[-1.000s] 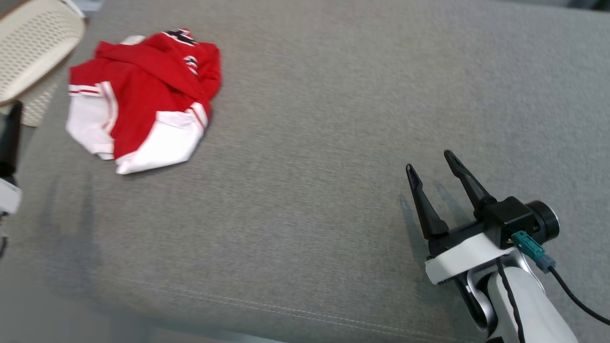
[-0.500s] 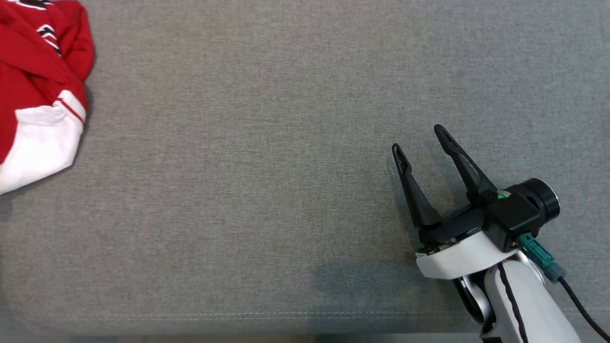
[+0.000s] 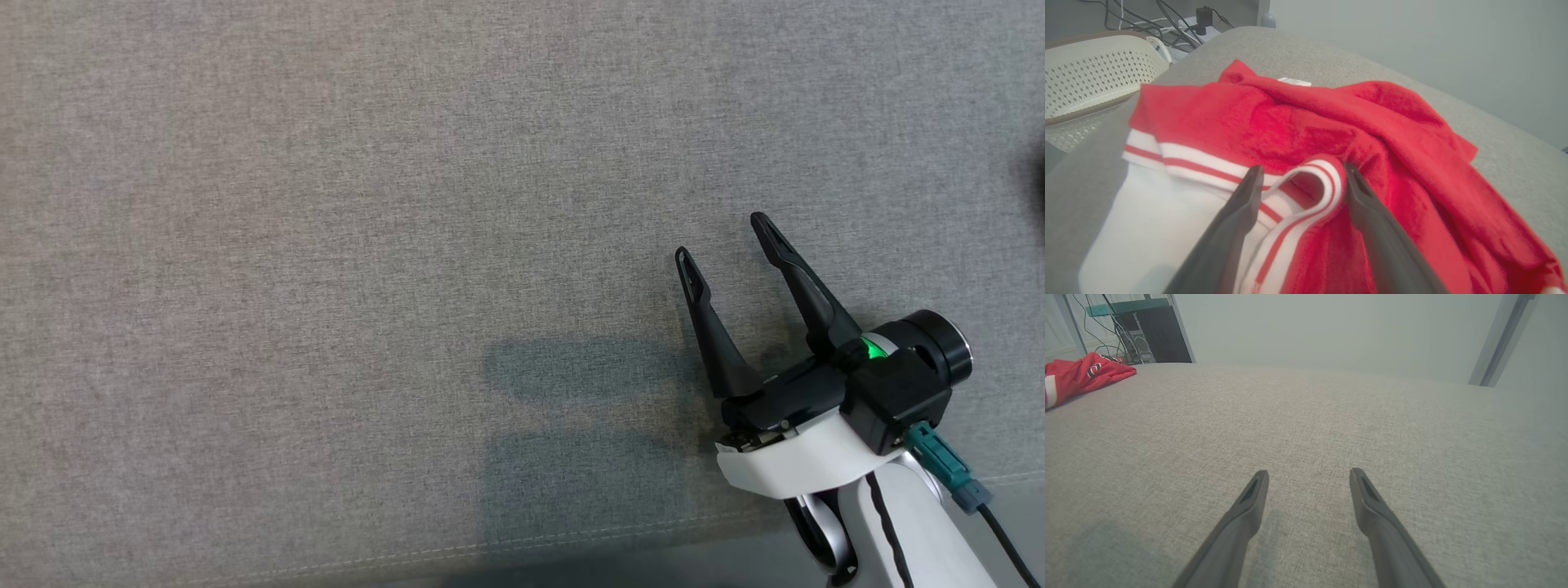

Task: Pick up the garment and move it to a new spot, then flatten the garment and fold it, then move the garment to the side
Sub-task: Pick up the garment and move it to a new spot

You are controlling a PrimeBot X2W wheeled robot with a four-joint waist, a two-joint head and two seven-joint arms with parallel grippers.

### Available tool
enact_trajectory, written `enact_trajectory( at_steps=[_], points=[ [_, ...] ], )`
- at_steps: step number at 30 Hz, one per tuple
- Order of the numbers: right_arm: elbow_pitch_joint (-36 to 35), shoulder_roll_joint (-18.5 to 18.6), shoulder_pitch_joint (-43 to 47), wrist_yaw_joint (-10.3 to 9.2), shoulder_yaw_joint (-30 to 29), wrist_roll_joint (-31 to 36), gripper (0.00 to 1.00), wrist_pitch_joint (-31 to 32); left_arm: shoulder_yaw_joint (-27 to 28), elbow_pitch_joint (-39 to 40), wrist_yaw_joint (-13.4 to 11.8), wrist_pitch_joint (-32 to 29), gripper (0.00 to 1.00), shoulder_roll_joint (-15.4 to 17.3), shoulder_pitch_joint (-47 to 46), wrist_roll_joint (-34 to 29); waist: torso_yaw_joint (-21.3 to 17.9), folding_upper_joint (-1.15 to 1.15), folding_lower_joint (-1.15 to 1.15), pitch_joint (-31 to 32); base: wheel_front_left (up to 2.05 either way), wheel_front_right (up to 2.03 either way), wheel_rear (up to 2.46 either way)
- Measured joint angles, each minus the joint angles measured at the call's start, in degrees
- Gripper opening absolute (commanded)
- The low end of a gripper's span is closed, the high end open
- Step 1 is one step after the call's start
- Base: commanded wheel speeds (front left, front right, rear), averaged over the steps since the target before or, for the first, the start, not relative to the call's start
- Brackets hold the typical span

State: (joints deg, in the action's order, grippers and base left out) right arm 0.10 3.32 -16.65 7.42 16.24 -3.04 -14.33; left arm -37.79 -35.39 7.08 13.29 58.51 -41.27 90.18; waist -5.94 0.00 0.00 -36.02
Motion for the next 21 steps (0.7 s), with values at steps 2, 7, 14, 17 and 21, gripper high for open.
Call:
enact_trajectory(
  at_steps=[2,7,14,17,21],
  points=[
    [-0.18,0.00,0.27,0.01,-0.21,0.00,1.00,0.00,0.15,-0.01,0.00,-0.80,0.00,-0.04,0.04,0.67,-0.36,0.00,0.00,-0.23,0.00,0.00,0.00],
    [-0.16,-0.03,0.24,0.00,-0.74,-0.37,1.00,0.00,0.56,-0.05,0.00,-0.35,0.00,0.11,0.03,-0.52,-0.33,0.00,0.00,1.09,0.00,0.00,0.00],
    [3.02,-0.12,0.17,0.00,-2.72,-3.31,1.00,0.00,2.61,5.67,0.00,1.08,0.00,-1.48,-4.09,-7.67,0.15,0.00,0.00,6.94,0.00,0.00,0.00],
    [4.82,-0.11,0.20,0.00,-3.30,-4.01,1.00,0.00,3.67,8.05,0.00,1.13,0.00,-3.97,-5.84,-11.20,0.35,0.00,0.00,9.74,0.00,0.00,0.00],
    [6.72,-0.14,0.26,0.00,-3.67,-4.69,1.00,0.00,3.83,12.69,0.00,1.13,0.00,-7.34,-6.27,-15.59,0.35,0.00,0.00,13.53,0.00,0.00,0.00]
  ],
)
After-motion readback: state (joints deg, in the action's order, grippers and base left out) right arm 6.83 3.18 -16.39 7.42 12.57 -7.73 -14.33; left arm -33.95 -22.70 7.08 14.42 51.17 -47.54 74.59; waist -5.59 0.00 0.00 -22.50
